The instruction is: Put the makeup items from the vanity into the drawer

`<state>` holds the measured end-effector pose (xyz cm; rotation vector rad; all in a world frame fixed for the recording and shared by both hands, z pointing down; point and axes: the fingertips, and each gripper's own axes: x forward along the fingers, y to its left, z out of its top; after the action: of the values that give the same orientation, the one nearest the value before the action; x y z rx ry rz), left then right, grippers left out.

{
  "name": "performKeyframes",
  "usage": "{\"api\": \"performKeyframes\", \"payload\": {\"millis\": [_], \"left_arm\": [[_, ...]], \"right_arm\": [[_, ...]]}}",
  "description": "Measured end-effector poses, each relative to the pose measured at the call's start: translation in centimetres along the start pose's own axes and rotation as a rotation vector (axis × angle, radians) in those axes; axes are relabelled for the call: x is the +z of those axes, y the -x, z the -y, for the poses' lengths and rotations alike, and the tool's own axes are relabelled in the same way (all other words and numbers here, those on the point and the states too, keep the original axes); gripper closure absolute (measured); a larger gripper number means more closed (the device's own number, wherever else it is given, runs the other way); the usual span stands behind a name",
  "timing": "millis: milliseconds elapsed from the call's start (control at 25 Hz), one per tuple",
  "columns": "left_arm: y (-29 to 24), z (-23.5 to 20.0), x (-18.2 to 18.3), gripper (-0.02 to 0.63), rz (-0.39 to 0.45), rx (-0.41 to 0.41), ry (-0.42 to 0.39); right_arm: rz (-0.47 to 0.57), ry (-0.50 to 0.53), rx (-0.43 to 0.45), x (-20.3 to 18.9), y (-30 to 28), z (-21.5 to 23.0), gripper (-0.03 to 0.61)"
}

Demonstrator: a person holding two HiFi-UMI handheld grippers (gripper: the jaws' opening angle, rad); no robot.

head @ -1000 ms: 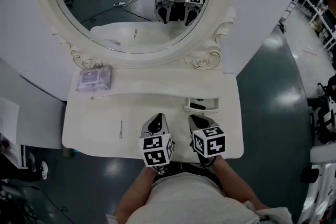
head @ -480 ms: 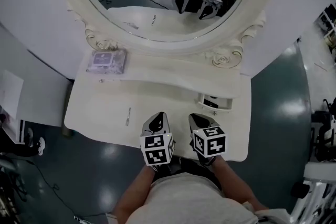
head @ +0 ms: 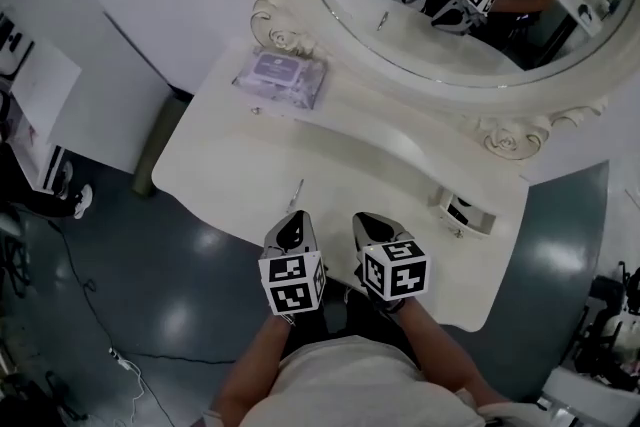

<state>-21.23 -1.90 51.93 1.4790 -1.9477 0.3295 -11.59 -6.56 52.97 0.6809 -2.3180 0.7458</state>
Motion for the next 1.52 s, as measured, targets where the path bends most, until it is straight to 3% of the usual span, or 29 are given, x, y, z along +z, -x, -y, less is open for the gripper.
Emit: {"api": "performKeyframes", "payload": {"millis": [200,560,760,1120,1520], "left_arm": [[1.0,-5.8,-0.7,0.609,-0.001,0.078,0.059],[1.5,-12.3,-1.5,0.609,-0.014,0.104,0.085],[1.4,-13.9,-2.1,0.609,-0.029,0.089,0.089],[1.1,-15.7,-3.2,0.609,-0.045,0.068,0.115],[1.3,-16.5,-4.7,0.609,-0.059,0.066,0.164]], "right_arm": [[-0.043,0.042,0.055,-0.2,-3.7,-4.6,0.558],[-0.079,0.008,0.036,-0.9,-8.3,-8.3,0.554],[-0.109,-0.002,0.018,-1.7,-9.8,-9.5,0.480],[-0.134,-0.009,-0.038,-2.5,-11.9,-9.9,0.440],[-0.176,0.020,-0.099,-3.1,-13.2,-9.5,0.439]]}}
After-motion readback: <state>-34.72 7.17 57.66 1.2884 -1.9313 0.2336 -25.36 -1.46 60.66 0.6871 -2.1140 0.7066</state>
